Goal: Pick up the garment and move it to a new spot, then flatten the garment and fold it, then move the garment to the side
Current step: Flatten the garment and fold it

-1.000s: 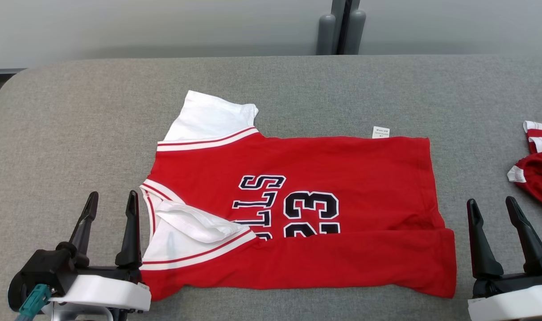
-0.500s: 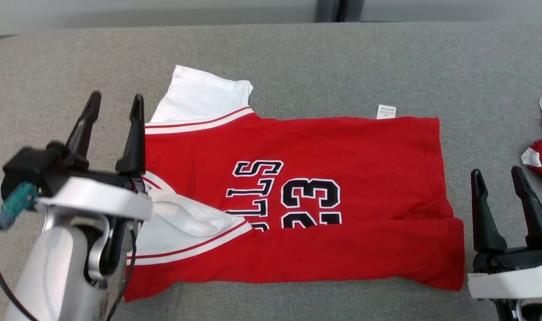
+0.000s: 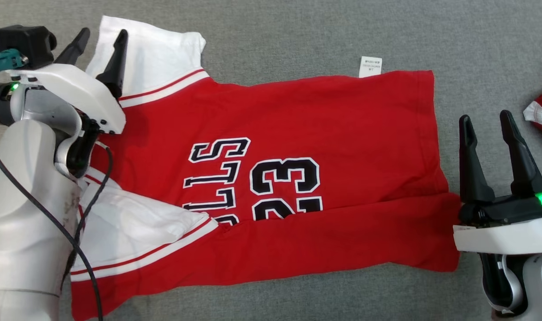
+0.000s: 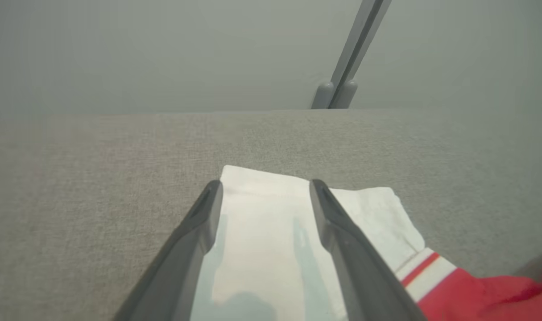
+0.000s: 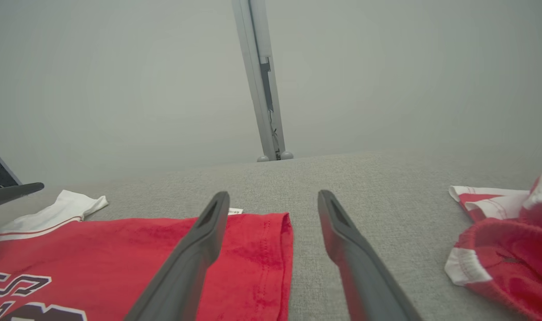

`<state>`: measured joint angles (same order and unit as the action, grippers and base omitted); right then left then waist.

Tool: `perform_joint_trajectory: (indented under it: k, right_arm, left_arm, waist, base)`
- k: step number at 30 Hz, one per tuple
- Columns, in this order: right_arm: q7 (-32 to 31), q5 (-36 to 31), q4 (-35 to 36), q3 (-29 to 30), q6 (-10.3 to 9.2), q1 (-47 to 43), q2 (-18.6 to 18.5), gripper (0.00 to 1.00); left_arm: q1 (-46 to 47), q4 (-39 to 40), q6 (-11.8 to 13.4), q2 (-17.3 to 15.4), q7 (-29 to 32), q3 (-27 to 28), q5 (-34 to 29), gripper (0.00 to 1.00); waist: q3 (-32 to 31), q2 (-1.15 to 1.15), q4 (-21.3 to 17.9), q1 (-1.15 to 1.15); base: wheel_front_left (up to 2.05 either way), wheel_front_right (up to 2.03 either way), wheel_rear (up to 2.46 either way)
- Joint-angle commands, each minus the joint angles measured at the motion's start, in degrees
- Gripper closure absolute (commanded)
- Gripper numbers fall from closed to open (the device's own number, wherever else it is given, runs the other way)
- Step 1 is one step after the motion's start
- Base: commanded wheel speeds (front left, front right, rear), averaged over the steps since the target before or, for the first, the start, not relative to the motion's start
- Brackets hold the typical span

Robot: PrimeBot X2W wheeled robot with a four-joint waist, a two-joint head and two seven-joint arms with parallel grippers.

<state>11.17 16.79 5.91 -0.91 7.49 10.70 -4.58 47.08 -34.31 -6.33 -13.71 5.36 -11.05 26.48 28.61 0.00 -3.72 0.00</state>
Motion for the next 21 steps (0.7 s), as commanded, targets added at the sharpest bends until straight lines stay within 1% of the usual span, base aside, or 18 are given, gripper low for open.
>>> perform_joint_trajectory:
  k: [1,5,11,12,13,16,21]
  right_arm:
    - [0.6,0.3,-0.6,-0.2,0.01,1.2,-0.6,0.00]
    - [1.4,1.0,-2.5,-0.4,0.01,3.1,-1.0,0.00]
    - [1.6,2.6,-5.9,-0.1,0.01,6.9,-2.5,0.00]
    - [1.4,3.1,-6.7,-0.5,0.01,8.0,-2.8,0.00]
    - [1.1,3.2,-7.8,-0.8,0.01,9.1,-3.4,0.00]
    - [0.2,4.6,-11.8,-2.2,0.01,13.4,-4.9,0.00]
    - [-2.0,7.4,-20.3,-6.6,0.01,19.7,-7.7,0.00]
  left_arm:
    - [1.7,-1.8,-0.2,-0.6,0.0,0.1,0.4,0.00]
    - [5.4,-9.8,-0.6,-1.8,-0.5,0.3,0.7,0.00]
    - [8.6,-17.2,-1.1,-1.4,-1.5,-1.2,1.3,0.00]
    - [9.2,-17.9,-1.2,-1.3,-1.9,-1.5,1.5,0.40]
    - [9.6,-18.6,-1.1,-1.1,-2.1,-1.9,1.6,1.00]
    - [11.2,-19.9,-1.3,-0.7,-3.6,-3.4,1.2,1.00]
    - [13.5,-21.2,-1.3,0.9,-6.9,-5.8,1.6,1.00]
  waist:
    - [2.0,0.00,-1.9,0.00]
    - [3.1,0.00,-2.7,0.00]
    - [3.6,0.00,-2.7,0.00]
    - [3.6,0.00,-2.7,0.00]
    - [3.6,0.00,-2.6,0.00]
    - [3.8,0.00,-2.0,0.00]
    - [4.2,0.00,-0.4,0.00]
  base:
    - [0.00,0.00,0.00]
    - [0.00,0.00,0.00]
    - [0.00,0.00,0.00]
    - [0.00,0.00,0.00]
    - [0.00,0.00,0.00]
    - [0.00,0.00,0.00]
    - [0.00,0.00,0.00]
